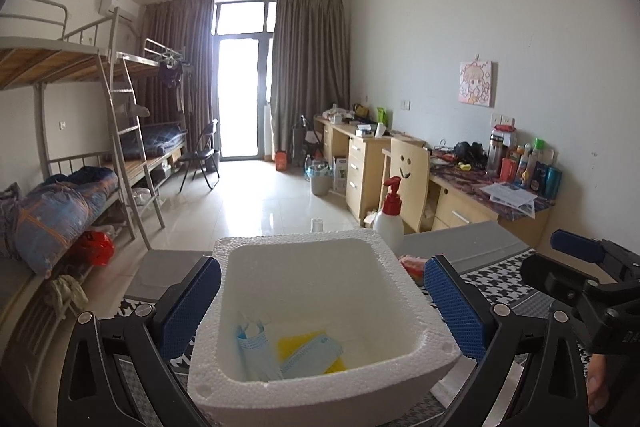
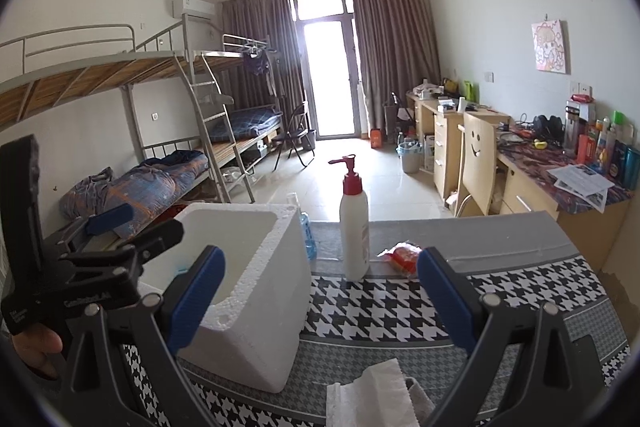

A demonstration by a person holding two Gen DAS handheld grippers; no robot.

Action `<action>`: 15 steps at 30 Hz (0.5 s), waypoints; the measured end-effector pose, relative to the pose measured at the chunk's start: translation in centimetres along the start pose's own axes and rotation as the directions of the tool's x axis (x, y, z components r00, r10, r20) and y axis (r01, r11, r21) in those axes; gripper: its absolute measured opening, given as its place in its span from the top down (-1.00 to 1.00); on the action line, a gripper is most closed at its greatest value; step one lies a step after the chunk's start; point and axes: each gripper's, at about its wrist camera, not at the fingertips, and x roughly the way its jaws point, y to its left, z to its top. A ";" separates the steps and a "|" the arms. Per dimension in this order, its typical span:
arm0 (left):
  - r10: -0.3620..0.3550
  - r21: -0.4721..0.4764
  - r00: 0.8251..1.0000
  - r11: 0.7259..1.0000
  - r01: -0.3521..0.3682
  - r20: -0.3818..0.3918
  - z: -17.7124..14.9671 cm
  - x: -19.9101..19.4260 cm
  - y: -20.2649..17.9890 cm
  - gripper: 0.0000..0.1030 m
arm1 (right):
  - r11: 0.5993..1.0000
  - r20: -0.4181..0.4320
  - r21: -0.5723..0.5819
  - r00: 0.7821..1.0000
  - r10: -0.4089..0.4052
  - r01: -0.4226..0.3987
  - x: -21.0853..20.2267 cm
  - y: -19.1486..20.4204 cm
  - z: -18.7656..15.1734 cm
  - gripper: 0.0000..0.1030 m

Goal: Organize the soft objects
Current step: 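Withdraw both tools from the foam box back toward the remaining items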

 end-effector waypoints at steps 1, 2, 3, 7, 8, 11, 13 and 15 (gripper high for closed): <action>-0.005 0.004 1.000 1.000 0.005 0.000 -0.1 -0.2 0.0 -0.98 | 1.000 -0.001 -0.001 1.000 -0.003 0.003 -0.1 0.2 -0.1 -0.91; -0.014 0.009 1.000 1.000 0.014 0.004 -0.2 -0.7 -0.2 -0.98 | 1.000 0.000 -0.004 1.000 -0.008 0.008 -0.2 0.3 -0.1 -0.91; -0.016 0.011 1.000 1.000 0.016 0.012 -0.4 -1.0 -0.3 -0.98 | 1.000 0.002 -0.008 1.000 -0.013 0.013 -0.4 0.4 -0.2 -0.91; 0.002 0.023 0.999 1.000 -0.003 0.049 -0.8 -2.5 -0.4 -0.98 | 1.000 0.008 -0.023 1.000 -0.016 0.016 -1.0 1.0 -0.5 -0.91; 0.005 0.024 0.998 1.000 -0.006 0.055 -1.0 -2.8 -0.3 -0.98 | 0.999 0.009 -0.027 1.000 -0.016 0.017 -1.2 1.1 -0.5 -0.91; 0.006 0.009 0.998 1.000 -0.007 0.058 -1.2 -3.4 0.0 -0.98 | 0.999 0.015 -0.034 1.000 -0.013 0.014 -1.8 1.3 -0.9 -0.91; 0.003 0.003 0.998 1.000 -0.004 0.056 -1.3 -3.7 0.2 -0.98 | 0.999 0.015 -0.038 1.000 -0.010 0.010 -2.0 1.4 -1.0 -0.91; 0.006 0.003 0.998 1.000 -0.006 0.062 -1.3 -3.9 0.3 -0.98 | 0.999 0.017 -0.050 1.000 -0.014 0.014 -2.3 1.6 -1.1 -0.91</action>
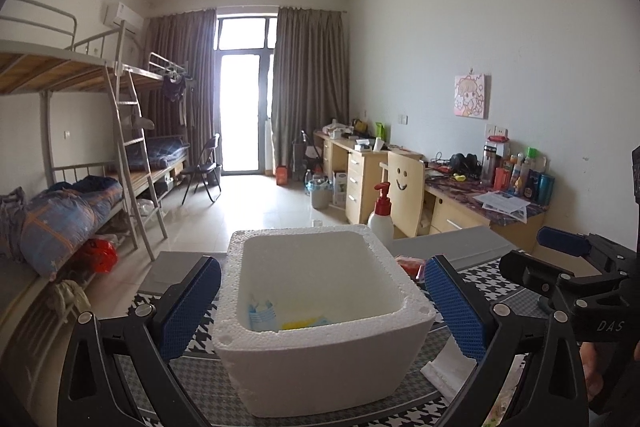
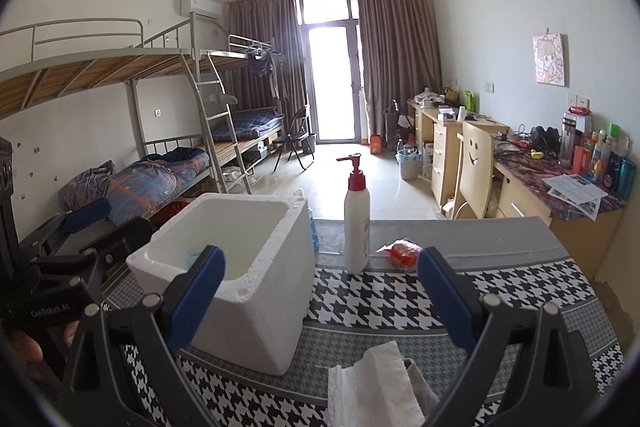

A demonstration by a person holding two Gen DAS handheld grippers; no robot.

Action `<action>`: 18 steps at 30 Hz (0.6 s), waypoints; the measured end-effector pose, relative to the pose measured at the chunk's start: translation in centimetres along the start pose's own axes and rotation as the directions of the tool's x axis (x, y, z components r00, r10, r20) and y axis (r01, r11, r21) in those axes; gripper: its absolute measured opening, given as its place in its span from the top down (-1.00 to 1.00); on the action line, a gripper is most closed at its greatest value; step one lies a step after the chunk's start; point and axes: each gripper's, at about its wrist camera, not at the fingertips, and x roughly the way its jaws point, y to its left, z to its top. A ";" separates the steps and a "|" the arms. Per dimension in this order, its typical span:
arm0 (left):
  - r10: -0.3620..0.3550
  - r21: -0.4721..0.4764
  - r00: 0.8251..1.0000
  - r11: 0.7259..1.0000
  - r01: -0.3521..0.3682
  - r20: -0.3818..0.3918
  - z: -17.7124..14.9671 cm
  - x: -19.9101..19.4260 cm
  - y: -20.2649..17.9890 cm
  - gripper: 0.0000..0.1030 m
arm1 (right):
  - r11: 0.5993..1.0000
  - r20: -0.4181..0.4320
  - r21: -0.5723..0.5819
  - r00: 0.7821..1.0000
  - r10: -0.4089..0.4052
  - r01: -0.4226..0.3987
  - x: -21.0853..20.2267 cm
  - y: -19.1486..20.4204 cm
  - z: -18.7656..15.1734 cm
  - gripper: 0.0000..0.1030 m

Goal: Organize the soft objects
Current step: 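Withdraw both tools from the foam box back toward the remaining items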

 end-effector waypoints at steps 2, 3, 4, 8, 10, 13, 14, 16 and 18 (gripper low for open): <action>-0.003 0.003 1.000 1.000 0.003 0.003 -0.1 -0.3 0.0 -0.98 | 1.000 0.002 -0.007 1.000 -0.004 0.004 -0.2 0.2 0.0 -0.91; -0.008 0.006 1.000 1.000 0.008 0.002 -0.1 -0.4 -0.1 -0.98 | 1.000 0.003 -0.009 1.000 -0.005 0.005 -0.3 0.3 -0.1 -0.91; -0.010 0.008 1.000 1.000 0.010 0.003 -0.3 -0.6 -0.1 -0.98 | 1.000 0.004 -0.011 1.000 -0.009 0.009 -0.4 0.4 -0.2 -0.91; -0.002 0.008 1.000 1.000 0.002 0.012 -0.9 -1.4 0.1 -0.98 | 1.000 0.007 -0.015 1.000 -0.015 0.015 -0.9 0.7 -0.5 -0.91; -0.012 0.013 1.000 1.000 0.012 0.004 -1.2 -1.4 0.0 -0.98 | 1.000 0.005 -0.016 1.000 -0.019 0.019 -1.2 0.9 -0.7 -0.91; -0.020 0.026 1.000 0.999 0.020 -0.006 -1.6 -1.5 -0.3 -0.98 | 1.000 0.004 -0.017 1.000 -0.018 0.018 -1.5 1.0 -0.9 -0.91; -0.024 0.028 1.000 0.999 0.025 -0.008 -1.8 -1.6 -0.4 -0.98 | 1.000 0.006 -0.016 1.000 -0.020 0.020 -1.5 1.0 -1.0 -0.91; -0.034 0.025 0.999 0.999 0.034 -0.009 -2.1 -1.9 -0.4 -0.98 | 1.000 0.006 -0.014 1.000 -0.021 0.021 -1.7 1.1 -1.1 -0.91; -0.040 0.022 0.999 0.999 0.041 -0.008 -2.2 -2.2 -0.4 -0.98 | 1.000 0.005 -0.015 1.000 -0.025 0.025 -1.8 1.2 -1.2 -0.91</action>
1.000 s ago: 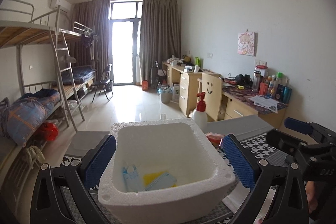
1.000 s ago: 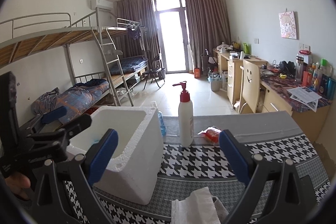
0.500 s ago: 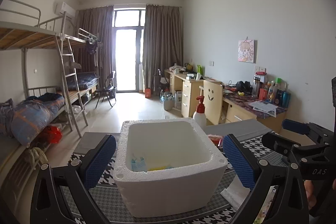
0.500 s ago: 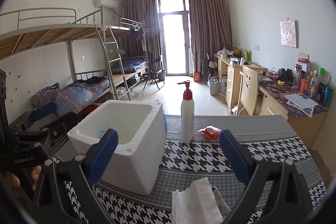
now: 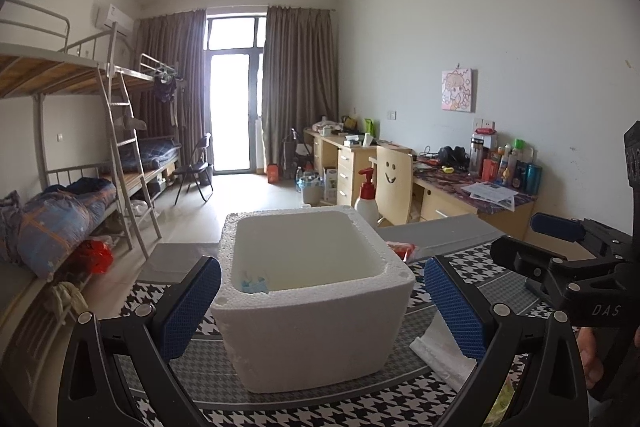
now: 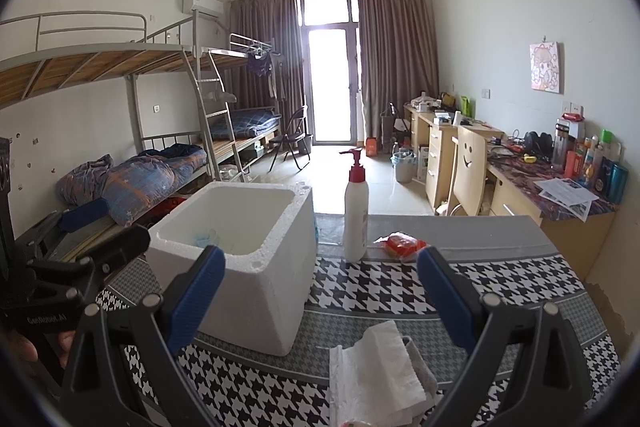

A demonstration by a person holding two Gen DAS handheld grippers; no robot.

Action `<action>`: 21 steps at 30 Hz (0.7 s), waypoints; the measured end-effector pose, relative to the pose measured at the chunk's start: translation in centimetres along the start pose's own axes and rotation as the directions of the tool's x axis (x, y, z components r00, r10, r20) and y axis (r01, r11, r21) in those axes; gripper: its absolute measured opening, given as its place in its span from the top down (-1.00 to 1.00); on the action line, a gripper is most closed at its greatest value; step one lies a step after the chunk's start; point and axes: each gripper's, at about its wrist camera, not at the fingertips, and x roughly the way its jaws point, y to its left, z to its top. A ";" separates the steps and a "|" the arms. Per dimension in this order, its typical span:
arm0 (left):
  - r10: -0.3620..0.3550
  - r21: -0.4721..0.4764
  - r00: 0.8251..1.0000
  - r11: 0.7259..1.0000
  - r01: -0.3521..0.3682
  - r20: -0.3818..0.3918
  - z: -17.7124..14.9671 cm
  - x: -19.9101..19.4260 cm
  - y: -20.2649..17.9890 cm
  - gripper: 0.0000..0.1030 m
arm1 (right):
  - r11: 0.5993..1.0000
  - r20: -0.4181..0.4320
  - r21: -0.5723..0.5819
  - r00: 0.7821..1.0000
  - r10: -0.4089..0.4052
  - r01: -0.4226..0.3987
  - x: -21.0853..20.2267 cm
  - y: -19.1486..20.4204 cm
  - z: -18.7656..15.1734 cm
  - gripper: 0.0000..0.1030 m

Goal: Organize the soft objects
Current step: 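Withdraw both tools from the foam box back toward the remaining items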

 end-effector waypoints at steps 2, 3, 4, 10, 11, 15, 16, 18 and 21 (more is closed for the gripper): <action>-0.006 -0.004 1.000 1.000 0.006 0.002 -0.1 -0.2 0.0 -0.98 | 1.000 0.000 -0.004 1.000 -0.006 0.006 -0.1 0.1 -0.2 -0.91; -0.011 -0.002 1.000 1.000 0.011 0.000 -0.1 -0.3 0.0 -0.98 | 1.000 -0.001 -0.005 1.000 -0.008 0.008 -0.2 0.1 -0.3 -0.91; -0.016 0.001 1.000 1.000 0.016 -0.002 0.0 -0.5 -0.1 -0.98 | 1.000 -0.002 -0.005 1.000 -0.009 0.009 -0.2 0.2 -0.4 -0.91; -0.038 0.007 0.999 0.999 0.038 0.001 -0.4 -1.0 -0.2 -0.98 | 1.000 -0.002 -0.007 1.000 -0.019 0.019 -0.8 0.2 -0.8 -0.91; -0.038 0.007 0.999 0.999 0.038 0.001 -0.6 -1.1 -0.2 -0.98 | 1.000 -0.001 -0.006 1.000 -0.023 0.023 -0.8 0.1 -0.8 -0.91; -0.051 0.009 0.999 0.999 0.051 -0.003 -0.9 -1.3 -0.3 -0.98 | 1.000 -0.002 -0.002 1.000 -0.027 0.027 -1.2 -0.1 -1.2 -0.91; -0.057 0.011 0.998 0.998 0.057 -0.004 -1.0 -1.3 -0.4 -0.98 | 1.000 -0.003 -0.001 1.000 -0.027 0.027 -1.3 -0.1 -1.2 -0.91; -0.065 0.017 0.998 0.998 0.065 -0.002 -1.1 -1.5 -0.6 -0.98 | 1.000 0.003 -0.001 1.000 -0.024 0.024 -1.5 -0.2 -1.5 -0.91; -0.066 0.023 0.998 0.998 0.066 -0.003 -1.3 -1.6 -0.9 -0.98 | 1.000 0.005 0.000 1.000 -0.023 0.023 -1.6 -0.4 -1.8 -0.91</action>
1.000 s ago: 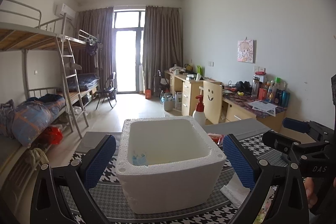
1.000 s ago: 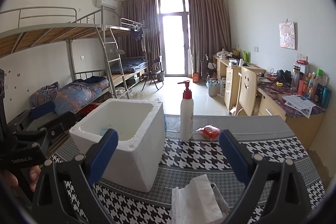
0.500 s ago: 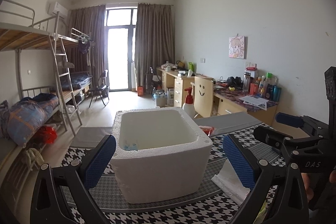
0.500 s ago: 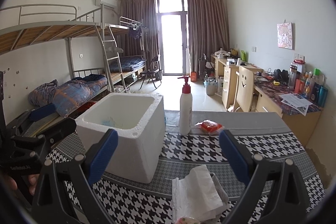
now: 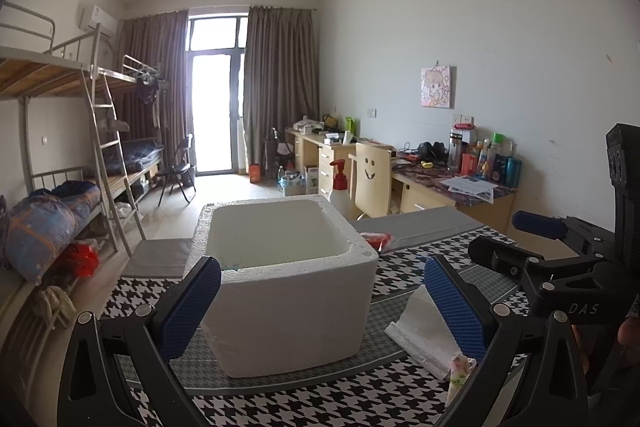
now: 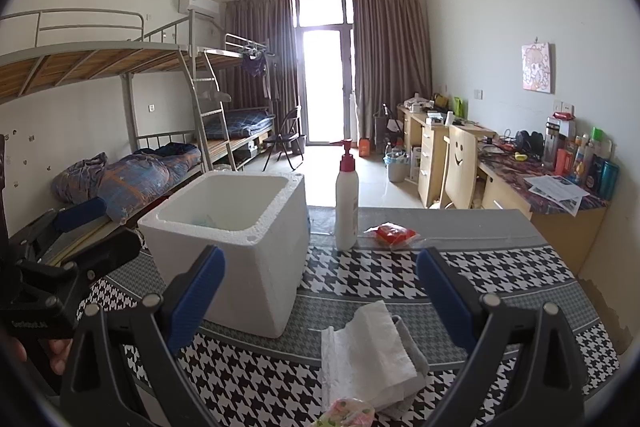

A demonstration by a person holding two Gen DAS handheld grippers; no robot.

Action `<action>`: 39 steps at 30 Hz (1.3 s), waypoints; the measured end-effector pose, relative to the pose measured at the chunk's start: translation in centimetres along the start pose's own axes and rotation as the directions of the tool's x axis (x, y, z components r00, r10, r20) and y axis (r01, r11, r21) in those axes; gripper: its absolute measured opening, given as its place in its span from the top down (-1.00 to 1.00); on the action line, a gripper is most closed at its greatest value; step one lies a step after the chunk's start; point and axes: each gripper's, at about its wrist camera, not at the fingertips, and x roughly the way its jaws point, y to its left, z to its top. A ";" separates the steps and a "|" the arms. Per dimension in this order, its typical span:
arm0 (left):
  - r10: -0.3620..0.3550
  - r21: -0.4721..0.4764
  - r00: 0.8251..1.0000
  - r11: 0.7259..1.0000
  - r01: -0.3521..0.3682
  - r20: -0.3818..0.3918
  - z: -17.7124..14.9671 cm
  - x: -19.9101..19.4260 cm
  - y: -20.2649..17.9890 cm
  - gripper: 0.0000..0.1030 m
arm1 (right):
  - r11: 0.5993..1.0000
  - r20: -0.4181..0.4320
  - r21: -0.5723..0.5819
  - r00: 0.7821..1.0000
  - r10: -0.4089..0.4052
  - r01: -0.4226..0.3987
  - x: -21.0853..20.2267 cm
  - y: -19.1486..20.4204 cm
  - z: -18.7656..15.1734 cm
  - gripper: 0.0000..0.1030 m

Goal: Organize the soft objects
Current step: 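Withdraw both tools from the foam box back toward the remaining items, then reach the left tool to the green-printed plastic bag and close on it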

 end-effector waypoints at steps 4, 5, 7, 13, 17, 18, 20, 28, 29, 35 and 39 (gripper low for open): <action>-0.002 -0.006 1.000 1.000 0.002 -0.005 -0.5 0.1 -0.1 -0.98 | 1.000 0.000 0.003 1.000 -0.004 0.004 -0.1 -0.2 -0.3 -0.91; -0.003 -0.004 1.000 1.000 0.003 -0.005 -0.7 0.1 -0.2 -0.98 | 1.000 0.000 0.004 1.000 -0.007 0.007 -0.2 -0.2 -0.4 -0.91; -0.011 0.004 1.000 1.000 0.011 -0.005 -1.0 0.2 -0.3 -0.98 | 1.000 -0.001 0.007 1.000 -0.008 0.008 -0.3 -0.4 -0.5 -0.91; -0.018 0.000 1.000 1.000 0.018 -0.026 -1.6 0.5 -0.7 -0.98 | 1.000 -0.019 0.000 1.000 -0.020 0.020 -0.1 -0.9 -1.5 -0.91; -0.025 -0.034 0.999 0.999 0.024 -0.036 -2.0 0.6 -0.5 -0.98 | 1.000 -0.026 0.010 0.999 -0.020 0.020 -0.2 -1.1 -2.0 -0.91; -0.024 -0.038 0.999 0.999 0.022 -0.039 -2.1 0.7 -0.5 -0.98 | 1.000 -0.026 0.010 0.999 -0.021 0.022 -0.3 -1.2 -2.0 -0.91; -0.014 -0.048 0.999 0.999 0.012 -0.042 -2.3 0.8 -0.4 -0.98 | 1.000 -0.028 0.013 0.999 -0.024 0.024 -0.4 -1.3 -2.2 -0.91; -0.038 -0.051 0.997 0.998 0.034 -0.069 -3.4 1.0 -1.0 -0.98 | 0.999 -0.047 0.023 0.998 -0.031 0.032 -0.4 -1.7 -3.2 -0.91; -0.039 -0.049 0.997 0.998 0.036 -0.069 -3.5 0.9 -1.1 -0.98 | 0.999 -0.050 0.022 0.998 -0.030 0.031 -0.4 -1.7 -3.4 -0.91; -0.054 -0.034 0.994 0.998 0.051 -0.092 -4.3 1.4 -1.9 -0.98 | 0.999 -0.063 0.032 0.998 -0.024 0.026 -0.3 -2.1 -4.1 -0.91; -0.081 -0.038 0.989 0.996 0.077 -0.122 -4.8 1.8 -2.4 -0.98 | 0.999 -0.076 0.029 0.997 -0.030 0.032 -0.1 -2.5 -4.5 -0.91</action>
